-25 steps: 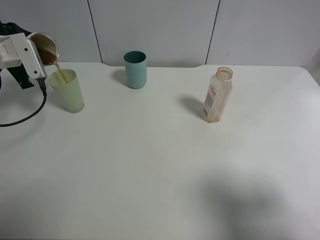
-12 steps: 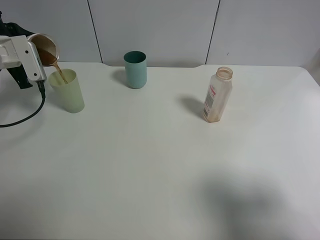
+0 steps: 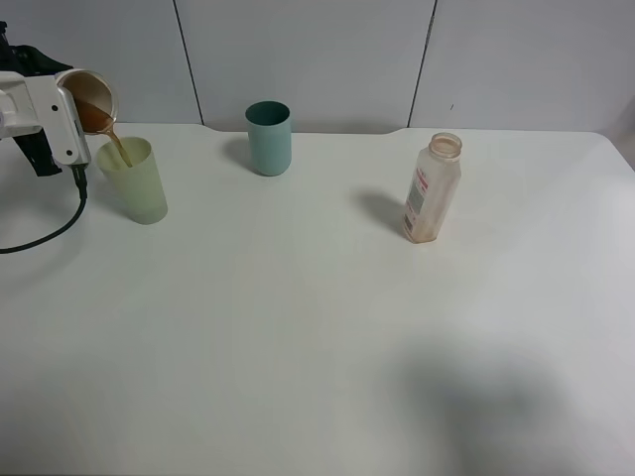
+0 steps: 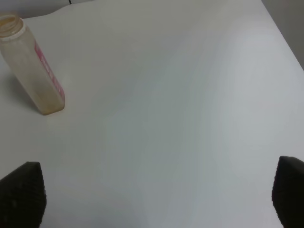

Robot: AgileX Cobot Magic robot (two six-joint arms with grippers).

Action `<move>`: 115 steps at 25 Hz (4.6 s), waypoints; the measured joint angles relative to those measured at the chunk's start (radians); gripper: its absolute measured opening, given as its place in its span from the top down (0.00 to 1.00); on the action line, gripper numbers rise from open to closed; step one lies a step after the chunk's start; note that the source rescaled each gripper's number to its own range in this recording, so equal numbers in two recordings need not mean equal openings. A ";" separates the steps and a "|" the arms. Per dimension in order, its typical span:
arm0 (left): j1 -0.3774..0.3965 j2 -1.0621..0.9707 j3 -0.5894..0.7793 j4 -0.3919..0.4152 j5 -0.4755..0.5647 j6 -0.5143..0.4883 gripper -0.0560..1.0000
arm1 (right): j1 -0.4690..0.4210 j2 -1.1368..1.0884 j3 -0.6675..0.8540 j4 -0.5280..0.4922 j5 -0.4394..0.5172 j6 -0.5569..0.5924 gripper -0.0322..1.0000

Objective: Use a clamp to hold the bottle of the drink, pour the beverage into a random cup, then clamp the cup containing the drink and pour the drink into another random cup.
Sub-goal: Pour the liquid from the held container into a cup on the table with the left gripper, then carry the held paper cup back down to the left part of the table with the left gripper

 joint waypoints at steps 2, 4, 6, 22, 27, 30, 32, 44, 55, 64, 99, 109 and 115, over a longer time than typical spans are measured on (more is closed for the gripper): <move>0.000 0.000 0.000 -0.004 0.000 0.004 0.95 | 0.000 0.000 0.000 0.000 0.000 0.000 0.00; 0.000 0.000 0.000 -0.016 0.000 0.010 0.95 | 0.000 0.000 0.000 0.000 0.000 0.000 0.00; 0.000 0.000 0.000 -0.023 -0.002 0.022 0.95 | 0.000 0.000 0.000 0.000 0.000 0.000 0.00; 0.000 0.000 0.000 -0.041 -0.007 0.067 0.95 | 0.000 0.000 0.000 0.000 0.000 0.000 0.00; 0.000 0.000 0.000 -0.041 -0.007 0.095 0.95 | 0.000 0.000 0.000 0.000 0.000 0.000 0.00; 0.000 0.000 0.000 -0.041 -0.008 0.100 0.95 | 0.000 0.000 0.000 0.000 0.000 0.000 0.00; 0.000 0.000 0.000 -0.041 -0.011 0.104 0.95 | 0.000 0.000 0.000 0.000 0.000 0.000 0.00; 0.000 0.000 0.000 -0.052 -0.073 0.151 0.95 | 0.000 0.000 0.000 0.000 0.000 0.000 0.00; 0.000 0.000 0.000 -0.078 -0.103 0.231 0.95 | 0.000 0.000 0.000 0.000 0.000 0.000 0.00; 0.000 0.000 0.000 -0.082 -0.107 0.267 0.95 | 0.000 0.000 0.000 0.000 0.000 0.000 0.00; 0.000 0.000 0.000 -0.132 -0.166 0.322 0.95 | 0.000 0.000 0.000 0.000 0.000 0.000 0.00; 0.000 0.000 0.000 -0.163 -0.179 0.032 0.95 | 0.000 0.000 0.000 0.000 0.000 0.000 0.00; 0.012 0.000 0.000 -0.193 -0.179 -0.165 0.95 | 0.000 0.000 0.000 0.000 0.000 0.000 0.00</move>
